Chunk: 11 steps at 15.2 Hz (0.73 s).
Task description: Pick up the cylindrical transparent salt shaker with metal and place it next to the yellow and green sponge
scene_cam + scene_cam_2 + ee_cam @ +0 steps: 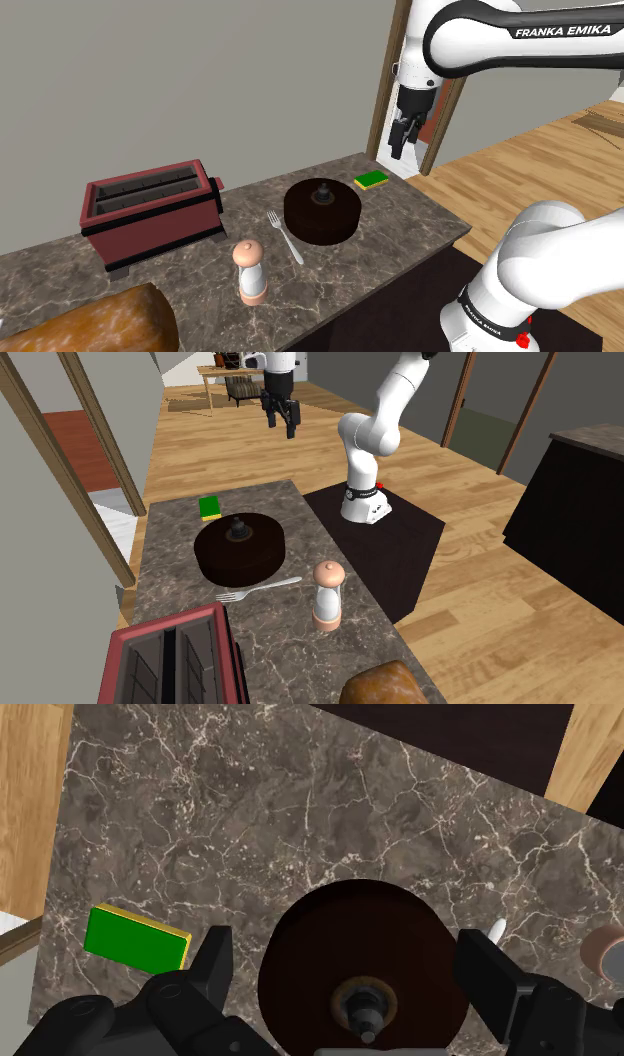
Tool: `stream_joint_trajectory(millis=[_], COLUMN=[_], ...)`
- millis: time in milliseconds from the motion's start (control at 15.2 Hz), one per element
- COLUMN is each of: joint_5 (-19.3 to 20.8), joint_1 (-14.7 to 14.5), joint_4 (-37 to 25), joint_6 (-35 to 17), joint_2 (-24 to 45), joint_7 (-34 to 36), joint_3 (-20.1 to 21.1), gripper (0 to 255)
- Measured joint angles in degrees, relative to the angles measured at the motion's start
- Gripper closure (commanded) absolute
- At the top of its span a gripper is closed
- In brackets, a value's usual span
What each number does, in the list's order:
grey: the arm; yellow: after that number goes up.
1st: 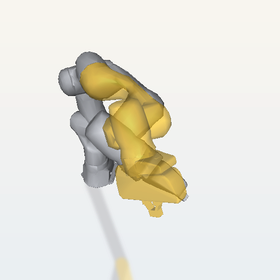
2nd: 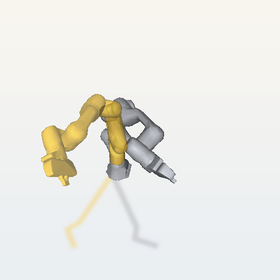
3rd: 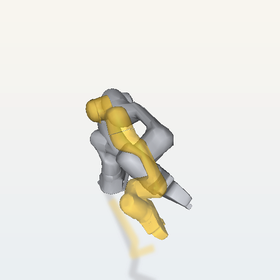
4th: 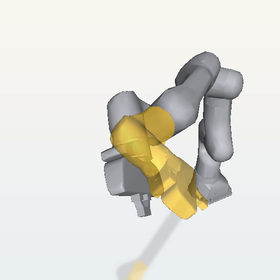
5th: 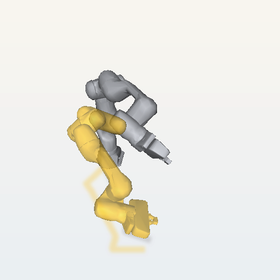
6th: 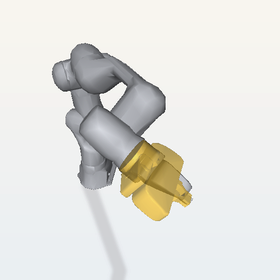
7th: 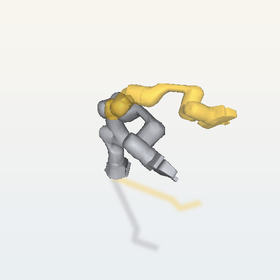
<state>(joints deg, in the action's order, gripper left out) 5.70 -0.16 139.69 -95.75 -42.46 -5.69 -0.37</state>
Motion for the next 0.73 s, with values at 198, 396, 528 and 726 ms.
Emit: stream_joint_trajectory(millis=[198, 396, 528, 726], joint_5=[-0.93, -3.13, -4.79, -6.58], joint_1=[-0.55, -1.86, -2.9, -3.9], joint_4=[0.14, 0.18, 0.59, -0.85], joint_6=[-0.72, -1.75, -2.84, -5.01], joint_2=[0.87, 2.47, 3.55, 7.67], joint_7=[1.88, 6.33, 9.78, 14.48], joint_3=[1.47, 5.0, 7.72, 11.39], gripper=[0, 0, 0, 0])
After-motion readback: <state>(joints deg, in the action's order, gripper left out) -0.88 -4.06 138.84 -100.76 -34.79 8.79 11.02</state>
